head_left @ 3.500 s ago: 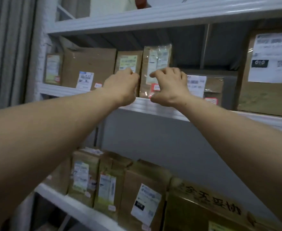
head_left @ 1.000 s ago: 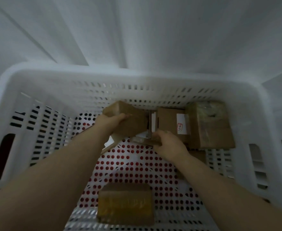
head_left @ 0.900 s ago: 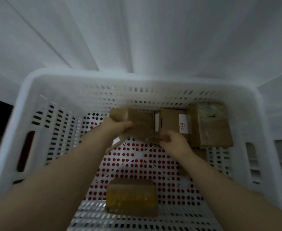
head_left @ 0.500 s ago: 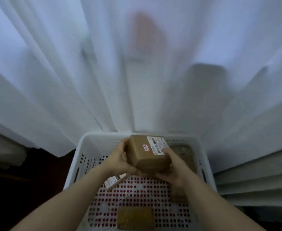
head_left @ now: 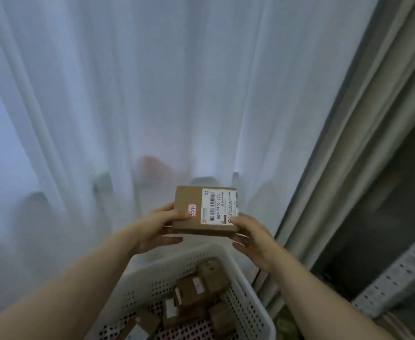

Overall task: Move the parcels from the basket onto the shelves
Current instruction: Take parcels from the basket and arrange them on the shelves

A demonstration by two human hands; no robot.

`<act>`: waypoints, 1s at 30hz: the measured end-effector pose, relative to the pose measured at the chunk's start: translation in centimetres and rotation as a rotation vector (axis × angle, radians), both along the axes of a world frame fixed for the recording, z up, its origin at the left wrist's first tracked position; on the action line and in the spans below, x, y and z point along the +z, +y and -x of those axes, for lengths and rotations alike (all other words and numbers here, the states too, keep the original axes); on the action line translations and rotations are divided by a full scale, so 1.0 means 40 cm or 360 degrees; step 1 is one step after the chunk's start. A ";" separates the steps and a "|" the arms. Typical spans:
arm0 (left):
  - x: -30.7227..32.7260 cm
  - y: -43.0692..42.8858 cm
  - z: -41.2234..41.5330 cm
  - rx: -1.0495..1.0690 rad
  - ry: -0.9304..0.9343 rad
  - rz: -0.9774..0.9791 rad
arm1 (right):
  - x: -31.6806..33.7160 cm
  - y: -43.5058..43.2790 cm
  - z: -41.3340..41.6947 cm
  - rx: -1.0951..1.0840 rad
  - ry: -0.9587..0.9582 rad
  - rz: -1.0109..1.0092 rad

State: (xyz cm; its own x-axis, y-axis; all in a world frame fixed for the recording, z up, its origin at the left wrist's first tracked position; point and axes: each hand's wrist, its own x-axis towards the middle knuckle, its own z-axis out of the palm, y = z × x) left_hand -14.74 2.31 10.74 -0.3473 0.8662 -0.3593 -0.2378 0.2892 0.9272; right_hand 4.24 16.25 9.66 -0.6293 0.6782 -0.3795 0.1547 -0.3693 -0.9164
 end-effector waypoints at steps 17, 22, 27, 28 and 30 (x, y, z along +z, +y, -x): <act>0.367 0.161 -0.443 -0.0750 0.0262 -0.0399 | 0.358 -0.034 -0.540 -0.0194 0.0171 -0.0586; 0.392 0.167 -0.600 -0.0882 0.0332 -0.0436 | 0.408 -0.076 -0.666 -0.0383 0.0288 -0.0643; 0.434 0.169 -0.699 -0.0959 0.0421 -0.0485 | 0.426 -0.095 -0.767 -0.0495 0.0348 -0.0611; 0.440 0.168 -0.716 -0.0971 0.0434 -0.0489 | 0.428 -0.096 -0.783 -0.0491 0.0343 -0.0625; 0.449 0.170 -0.743 -0.0998 0.0456 -0.0489 | 0.436 -0.104 -0.812 -0.0502 0.0336 -0.0655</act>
State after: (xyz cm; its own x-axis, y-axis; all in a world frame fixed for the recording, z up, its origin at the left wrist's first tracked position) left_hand 14.96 9.11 28.70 0.2002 0.9790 -0.0397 0.1487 0.0097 0.9888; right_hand 36.73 12.09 27.08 -0.4058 0.9114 0.0686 -0.1079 0.0267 -0.9938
